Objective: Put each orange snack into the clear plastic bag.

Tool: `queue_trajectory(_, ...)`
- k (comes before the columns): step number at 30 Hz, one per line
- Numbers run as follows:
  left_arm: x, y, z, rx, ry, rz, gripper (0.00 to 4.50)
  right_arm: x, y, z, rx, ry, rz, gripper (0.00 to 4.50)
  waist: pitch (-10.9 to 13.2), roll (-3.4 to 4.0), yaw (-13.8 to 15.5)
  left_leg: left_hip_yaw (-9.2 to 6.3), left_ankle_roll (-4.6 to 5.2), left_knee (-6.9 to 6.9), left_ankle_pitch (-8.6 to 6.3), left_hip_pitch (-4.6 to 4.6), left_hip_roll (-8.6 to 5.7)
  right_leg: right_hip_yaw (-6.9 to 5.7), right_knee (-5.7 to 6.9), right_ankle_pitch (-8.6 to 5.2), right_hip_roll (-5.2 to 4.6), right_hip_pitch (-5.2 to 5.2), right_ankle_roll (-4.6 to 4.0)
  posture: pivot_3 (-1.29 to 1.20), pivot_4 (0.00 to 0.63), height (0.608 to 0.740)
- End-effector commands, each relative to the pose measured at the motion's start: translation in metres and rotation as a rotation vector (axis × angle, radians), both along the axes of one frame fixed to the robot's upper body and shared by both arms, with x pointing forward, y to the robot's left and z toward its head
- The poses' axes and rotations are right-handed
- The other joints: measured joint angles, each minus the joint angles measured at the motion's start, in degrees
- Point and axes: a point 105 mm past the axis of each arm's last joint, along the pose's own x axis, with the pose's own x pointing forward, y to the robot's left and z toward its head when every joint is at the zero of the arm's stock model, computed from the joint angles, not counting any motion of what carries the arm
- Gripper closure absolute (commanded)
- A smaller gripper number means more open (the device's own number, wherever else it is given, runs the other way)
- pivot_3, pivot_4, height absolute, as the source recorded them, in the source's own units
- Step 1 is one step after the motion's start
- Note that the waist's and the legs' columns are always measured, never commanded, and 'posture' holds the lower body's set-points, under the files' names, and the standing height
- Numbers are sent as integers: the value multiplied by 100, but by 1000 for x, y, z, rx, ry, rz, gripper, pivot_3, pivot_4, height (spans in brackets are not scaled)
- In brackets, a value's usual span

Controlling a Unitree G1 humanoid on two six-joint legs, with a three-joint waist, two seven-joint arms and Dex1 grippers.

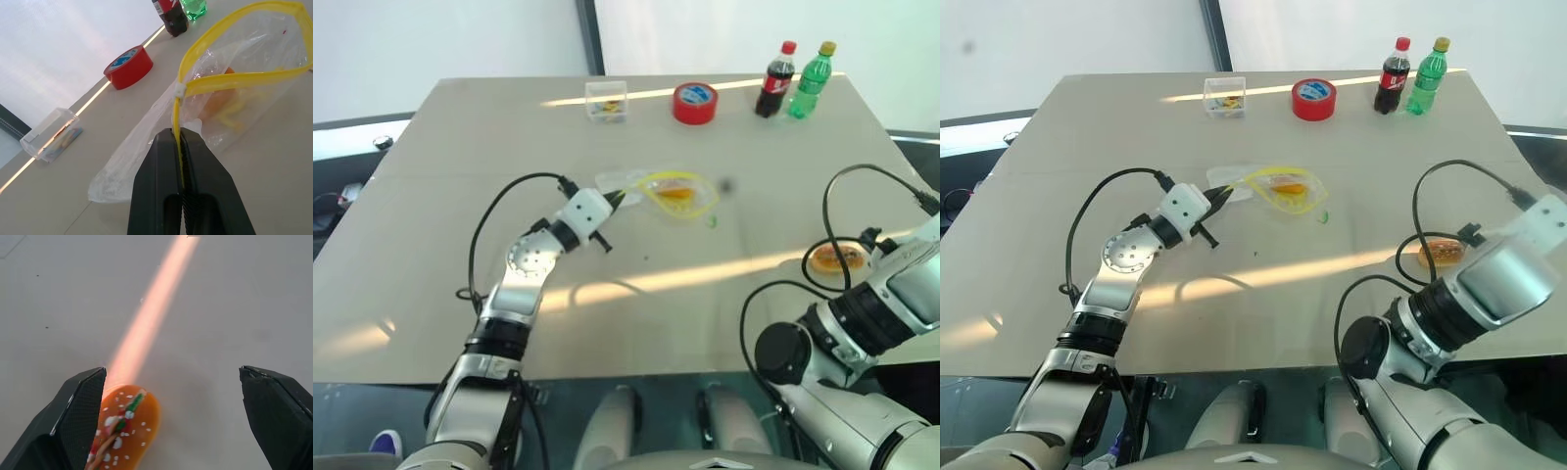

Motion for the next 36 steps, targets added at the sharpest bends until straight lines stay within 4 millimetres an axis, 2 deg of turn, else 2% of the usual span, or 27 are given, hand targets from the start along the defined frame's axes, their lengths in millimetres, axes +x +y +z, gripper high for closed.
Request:
queue_trajectory(1,-3,-1,12,-7,-47,-3,4500,28,72,0,179,-81,234,60,-1,1,4,-2,0,0,0,0,0,-2,-1,0,0,0,0,0,150,740)
queue_trajectory(6,-5,-1,12,-6,-48,1,4500,33,83,-5,203,-57,277,60,-1,1,21,-3,0,-1,0,-2,0,-2,-2,0,-2,0,0,0,150,740)
queue_trajectory(13,-9,-1,10,-2,-44,4,4500,31,84,-14,208,-18,279,60,-1,2,7,-1,0,-3,0,-1,0,-1,-1,0,-1,-1,0,0,150,740)
queue_trajectory(18,-10,-2,10,0,-41,3,4500,29,89,-26,249,10,294,60,-1,2,11,-2,0,-3,0,-1,0,-1,-2,0,-1,-1,0,0,150,740)
queue_trajectory(22,-10,-3,10,5,-43,-1,4500,30,91,-48,307,63,329,60,-1,2,9,-1,0,-4,0,-1,0,-1,-3,0,-1,0,0,0,150,740)
queue_trajectory(27,-10,-2,10,6,-45,3,4500,33,91,-56,318,94,357,60,0,4,5,-1,0,-7,0,0,0,0,-3,0,-1,-1,0,0,150,740)
queue_trajectory(30,-11,-1,10,8,-46,5,4500,33,90,-63,314,125,371,839,0,5,6,1,0,-7,0,0,0,1,-4,0,-2,-1,0,0,150,740)
queue_trajectory(31,-11,0,10,9,-46,7,4500,33,90,-65,310,135,377,1266,0,5,7,0,0,-7,0,0,0,1,-4,0,-2,-1,0,0,150,740)
queue_trajectory(33,-11,1,10,11,-47,9,4500,33,91,-66,296,138,398,2608,0,5,6,0,0,-8,0,0,0,1,-4,0,-2,-1,0,0,150,740)
queue_trajectory(35,-12,1,11,11,-48,11,4500,37,88,-59,173,125,473,3034,1,6,4,1,0,-8,0,0,0,1,-4,0,-2,-1,0,0,150,740)
queue_trajectory(36,-12,1,11,11,-48,11,4500,38,87,-54,99,120,521,3089,-3,3,-2,1,0,-8,0,0,0,2,-4,0,-2,-2,0,0,150,740)
